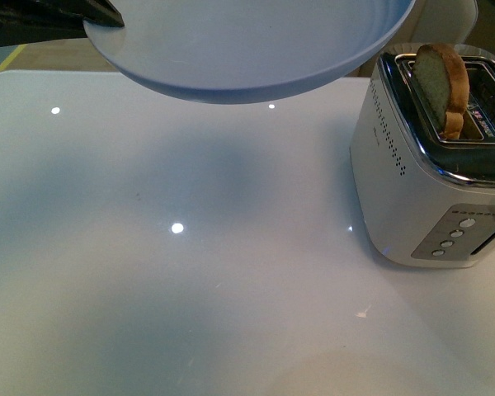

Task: Left arm holds plate, right arm toasts bread

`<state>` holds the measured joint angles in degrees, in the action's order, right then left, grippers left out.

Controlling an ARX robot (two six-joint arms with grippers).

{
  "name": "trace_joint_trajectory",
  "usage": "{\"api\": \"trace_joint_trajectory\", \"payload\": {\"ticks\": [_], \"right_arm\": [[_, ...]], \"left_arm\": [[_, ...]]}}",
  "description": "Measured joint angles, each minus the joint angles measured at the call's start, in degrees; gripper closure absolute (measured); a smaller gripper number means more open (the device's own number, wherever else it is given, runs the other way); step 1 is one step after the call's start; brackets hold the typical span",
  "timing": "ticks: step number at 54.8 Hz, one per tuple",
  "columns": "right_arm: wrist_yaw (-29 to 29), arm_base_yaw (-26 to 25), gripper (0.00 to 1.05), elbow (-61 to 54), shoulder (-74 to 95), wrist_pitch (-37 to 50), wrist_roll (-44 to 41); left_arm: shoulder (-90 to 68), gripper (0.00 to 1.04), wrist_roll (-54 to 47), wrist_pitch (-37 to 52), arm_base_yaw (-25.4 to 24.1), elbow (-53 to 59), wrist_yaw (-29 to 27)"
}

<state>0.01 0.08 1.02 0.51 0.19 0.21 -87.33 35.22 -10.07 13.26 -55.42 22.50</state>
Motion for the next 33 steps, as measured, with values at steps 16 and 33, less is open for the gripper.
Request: {"api": "trace_joint_trajectory", "payload": {"ticks": [16, 33], "right_arm": [[0.02, 0.0, 0.71, 0.0, -0.13, -0.07, -0.02], [0.02, 0.0, 0.24, 0.0, -0.15, -0.07, -0.02]], "left_arm": [[0.02, 1.02, 0.0, -0.02, 0.02, 0.04, -0.04], [0.07, 1.02, 0.0, -0.02, 0.02, 0.07, 0.0]]}}
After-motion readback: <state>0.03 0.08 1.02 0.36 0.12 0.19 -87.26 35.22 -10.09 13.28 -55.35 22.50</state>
